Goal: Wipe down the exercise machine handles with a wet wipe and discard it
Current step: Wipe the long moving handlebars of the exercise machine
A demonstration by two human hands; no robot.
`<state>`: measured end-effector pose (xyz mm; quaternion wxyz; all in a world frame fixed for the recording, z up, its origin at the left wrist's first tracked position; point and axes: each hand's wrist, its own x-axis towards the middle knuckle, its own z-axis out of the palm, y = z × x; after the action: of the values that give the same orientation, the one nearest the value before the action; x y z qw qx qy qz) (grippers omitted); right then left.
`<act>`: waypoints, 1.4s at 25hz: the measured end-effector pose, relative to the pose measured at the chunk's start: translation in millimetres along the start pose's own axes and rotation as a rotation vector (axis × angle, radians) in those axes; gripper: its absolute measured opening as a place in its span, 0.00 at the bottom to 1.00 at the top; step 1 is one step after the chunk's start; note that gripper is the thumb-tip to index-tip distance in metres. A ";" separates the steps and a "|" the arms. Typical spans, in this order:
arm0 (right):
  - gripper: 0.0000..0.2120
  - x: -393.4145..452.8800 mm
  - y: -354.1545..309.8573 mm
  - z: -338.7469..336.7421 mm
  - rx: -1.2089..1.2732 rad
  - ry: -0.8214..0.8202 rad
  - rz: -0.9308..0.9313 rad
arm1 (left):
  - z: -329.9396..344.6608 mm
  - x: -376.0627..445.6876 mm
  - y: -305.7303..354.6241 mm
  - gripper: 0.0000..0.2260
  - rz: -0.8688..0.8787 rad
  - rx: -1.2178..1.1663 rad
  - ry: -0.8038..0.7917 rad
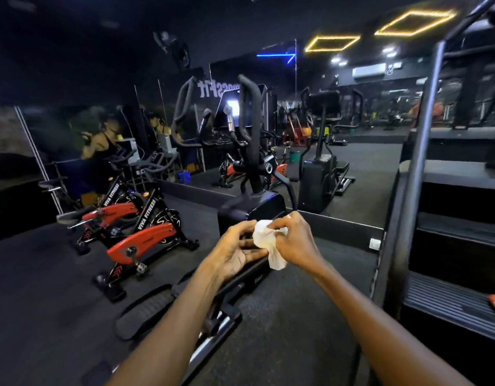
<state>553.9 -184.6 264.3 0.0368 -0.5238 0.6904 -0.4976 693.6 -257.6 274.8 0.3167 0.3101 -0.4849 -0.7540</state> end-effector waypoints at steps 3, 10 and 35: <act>0.13 33.5 -19.8 29.9 0.173 -0.087 0.087 | -26.9 34.0 25.2 0.07 0.136 0.136 0.029; 0.05 129.9 -10.4 72.7 0.552 -0.045 0.269 | -61.2 134.5 74.1 0.10 0.494 0.344 0.048; 0.10 635.0 82.1 126.6 0.193 0.526 -0.064 | -35.6 620.1 255.5 0.14 0.950 0.586 0.125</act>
<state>285.2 -752.8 439.9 -0.1096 -0.3925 0.6087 -0.6808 389.8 -843.3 400.3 0.5505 0.1767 -0.7407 -0.3423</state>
